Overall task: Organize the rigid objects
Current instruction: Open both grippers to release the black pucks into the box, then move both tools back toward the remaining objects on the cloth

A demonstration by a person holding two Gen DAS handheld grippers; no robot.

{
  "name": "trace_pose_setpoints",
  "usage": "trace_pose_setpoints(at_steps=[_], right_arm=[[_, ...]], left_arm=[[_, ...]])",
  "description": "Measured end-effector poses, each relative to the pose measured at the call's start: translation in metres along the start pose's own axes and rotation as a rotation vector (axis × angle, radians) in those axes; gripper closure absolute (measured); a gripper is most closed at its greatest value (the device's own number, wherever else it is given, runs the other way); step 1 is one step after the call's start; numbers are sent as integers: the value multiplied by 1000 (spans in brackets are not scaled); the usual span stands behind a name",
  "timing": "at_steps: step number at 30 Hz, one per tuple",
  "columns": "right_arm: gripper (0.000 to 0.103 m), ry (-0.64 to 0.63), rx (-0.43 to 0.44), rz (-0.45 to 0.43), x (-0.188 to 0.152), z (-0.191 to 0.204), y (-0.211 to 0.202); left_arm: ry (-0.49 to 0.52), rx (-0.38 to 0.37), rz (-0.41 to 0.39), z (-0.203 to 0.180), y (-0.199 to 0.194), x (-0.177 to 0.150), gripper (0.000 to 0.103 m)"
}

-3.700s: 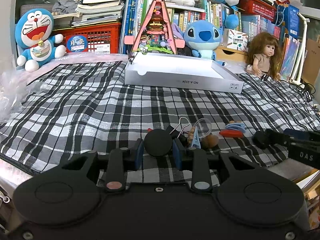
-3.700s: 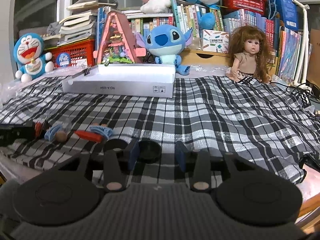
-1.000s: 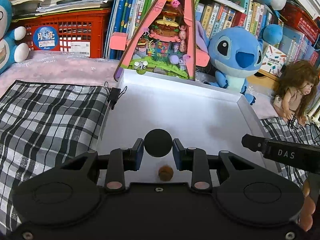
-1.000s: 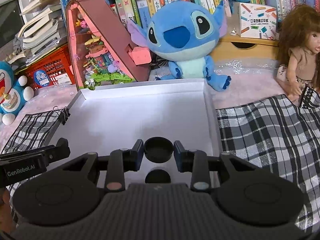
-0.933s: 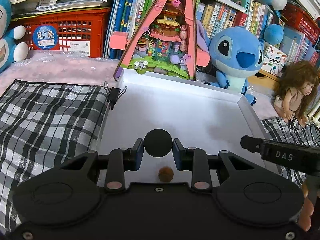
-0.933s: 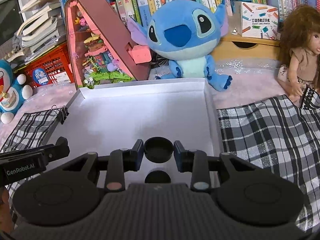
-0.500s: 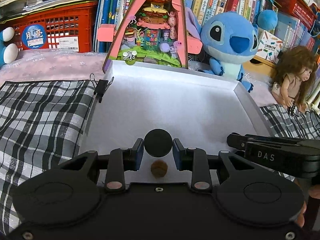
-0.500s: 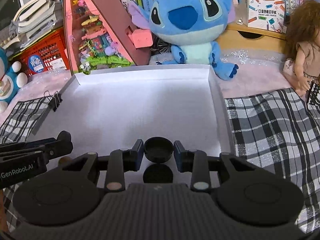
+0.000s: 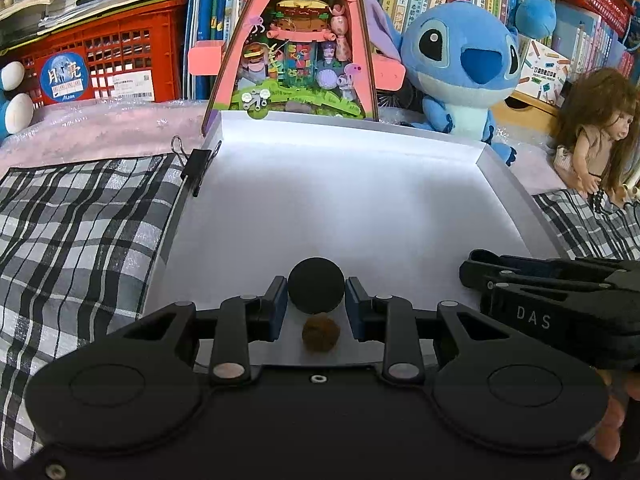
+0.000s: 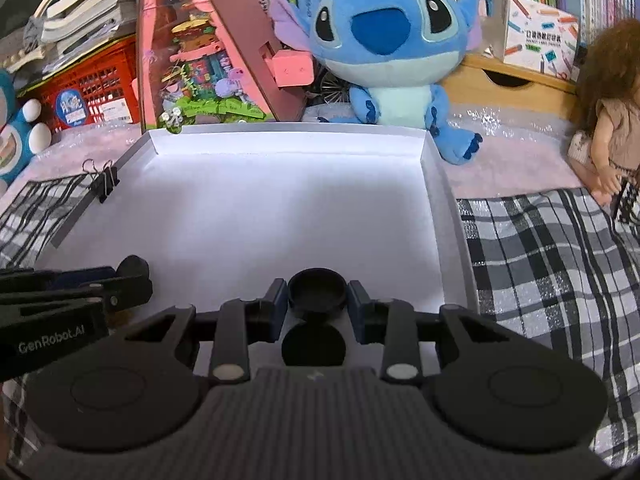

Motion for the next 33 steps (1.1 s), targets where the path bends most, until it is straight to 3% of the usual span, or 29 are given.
trace_pose_setpoints(at_steps=[5, 6, 8, 20, 33], right_arm=[[60, 2, 6, -8, 1, -1, -2], [53, 8, 7, -14, 1, -2, -3], [46, 22, 15, -27, 2, -3, -6], [24, 25, 53, -146, 2, -18, -56], [12, -15, 98, -223, -35, -29, -114]], left_arm=[[-6, -5, -3, -1, -2, 0, 73], [-8, -7, -8, -1, -4, 0, 72], [2, -13, -22, -2, -9, 1, 61], [39, -33, -102, -2, -63, -4, 32], [87, -68, -199, -16, -127, -41, 22]])
Point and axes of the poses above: each gripper's, at about its wrist camera, not at the fingertips, and y roughly the way its jaws point, z to its left, x to its top, the point moved 10 cm from there along y, roughly the way its jaws point, and after that the axes turned 10 degrees about y, right-handed, at the moved point
